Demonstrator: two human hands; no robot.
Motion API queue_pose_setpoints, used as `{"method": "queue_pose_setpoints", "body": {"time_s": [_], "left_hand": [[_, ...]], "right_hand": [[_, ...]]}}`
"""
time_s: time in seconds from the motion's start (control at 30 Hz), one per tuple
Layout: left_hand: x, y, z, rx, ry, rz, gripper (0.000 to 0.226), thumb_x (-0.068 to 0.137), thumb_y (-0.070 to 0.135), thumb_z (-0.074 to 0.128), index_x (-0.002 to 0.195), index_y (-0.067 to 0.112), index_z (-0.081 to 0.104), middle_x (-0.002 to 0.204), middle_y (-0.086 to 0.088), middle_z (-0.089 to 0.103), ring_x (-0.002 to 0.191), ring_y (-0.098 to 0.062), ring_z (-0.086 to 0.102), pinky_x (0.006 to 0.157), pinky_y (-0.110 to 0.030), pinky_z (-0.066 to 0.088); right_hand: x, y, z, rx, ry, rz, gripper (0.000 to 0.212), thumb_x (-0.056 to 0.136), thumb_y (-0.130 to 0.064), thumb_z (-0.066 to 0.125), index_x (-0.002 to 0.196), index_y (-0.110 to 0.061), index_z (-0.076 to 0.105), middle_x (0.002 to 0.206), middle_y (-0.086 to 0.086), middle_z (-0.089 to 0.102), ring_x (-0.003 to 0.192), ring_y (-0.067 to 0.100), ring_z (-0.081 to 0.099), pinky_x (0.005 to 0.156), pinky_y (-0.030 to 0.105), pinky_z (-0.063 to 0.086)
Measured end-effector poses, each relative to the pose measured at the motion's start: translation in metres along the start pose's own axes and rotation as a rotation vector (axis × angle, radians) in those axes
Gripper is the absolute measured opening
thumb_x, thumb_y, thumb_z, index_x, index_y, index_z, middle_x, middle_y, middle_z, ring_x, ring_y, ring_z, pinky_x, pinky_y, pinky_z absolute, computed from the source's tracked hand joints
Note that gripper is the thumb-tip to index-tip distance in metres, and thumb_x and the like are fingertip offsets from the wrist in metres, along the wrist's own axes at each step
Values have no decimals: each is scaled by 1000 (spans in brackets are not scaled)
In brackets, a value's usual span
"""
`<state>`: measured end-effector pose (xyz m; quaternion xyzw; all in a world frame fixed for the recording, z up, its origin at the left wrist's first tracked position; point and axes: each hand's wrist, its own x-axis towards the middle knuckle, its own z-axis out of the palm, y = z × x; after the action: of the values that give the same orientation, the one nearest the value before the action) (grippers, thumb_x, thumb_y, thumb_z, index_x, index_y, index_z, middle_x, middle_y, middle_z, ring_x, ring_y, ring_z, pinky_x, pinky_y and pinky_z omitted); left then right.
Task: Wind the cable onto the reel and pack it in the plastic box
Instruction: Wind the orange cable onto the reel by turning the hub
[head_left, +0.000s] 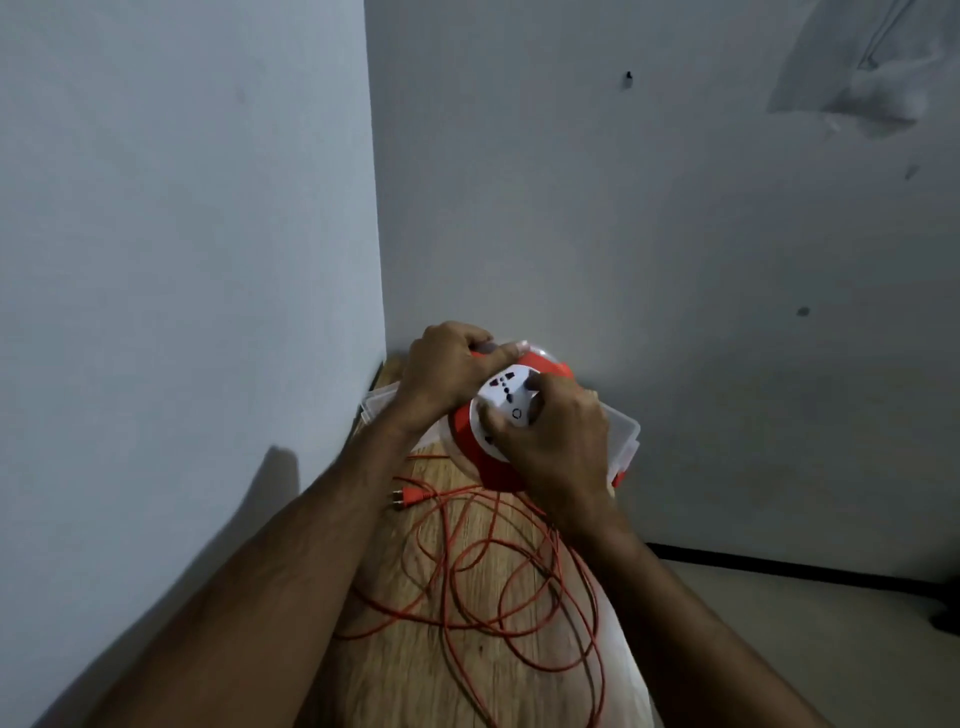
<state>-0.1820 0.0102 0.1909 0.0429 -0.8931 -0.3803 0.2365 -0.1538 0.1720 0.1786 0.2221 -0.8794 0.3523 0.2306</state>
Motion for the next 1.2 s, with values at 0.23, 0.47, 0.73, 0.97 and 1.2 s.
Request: {"method": "queue_pose_setpoints", "body": {"time_s": [0.23,0.47,0.73,0.97,1.2], "left_hand": [[-4,-8,3,103,91,-13,52,87,68,63,80,18,77,77,9,73,64,-2,61,63,-21,42],[-13,-20,-6,-13,21,-103,46,86,66,65,58,30,63,49,20,59,57,10,60,45,-4,34],[-25,-20,-4,-23,28,-94,41,84,62,70,64,26,67,55,19,63,64,9,61,49,-4,38],[-34,-29,-20,34,83,-131,63,76,79,57,84,20,79,76,9,76,68,-2,67,65,-25,56],[-43,-42,-31,103,247,-164,62,79,78,57,83,20,79,79,7,77,65,0,64,61,-21,54]], "right_hand": [[-5,-9,15,806,-63,829,39,86,-33,78,109,-13,55,94,16,71,71,30,76,65,53,63],[-30,-3,-16,-243,-18,-398,40,75,-17,83,113,-14,69,112,7,66,91,20,65,70,23,44],[-34,-9,-7,-420,-138,-356,62,70,-33,86,127,-20,66,114,11,62,95,24,62,71,32,48],[-25,-19,12,-55,-203,-132,56,77,-46,80,125,-19,68,119,4,71,98,22,70,77,31,60],[-17,-45,43,429,-36,461,50,77,-51,81,97,-16,50,82,-13,58,76,1,61,54,5,41]]}}
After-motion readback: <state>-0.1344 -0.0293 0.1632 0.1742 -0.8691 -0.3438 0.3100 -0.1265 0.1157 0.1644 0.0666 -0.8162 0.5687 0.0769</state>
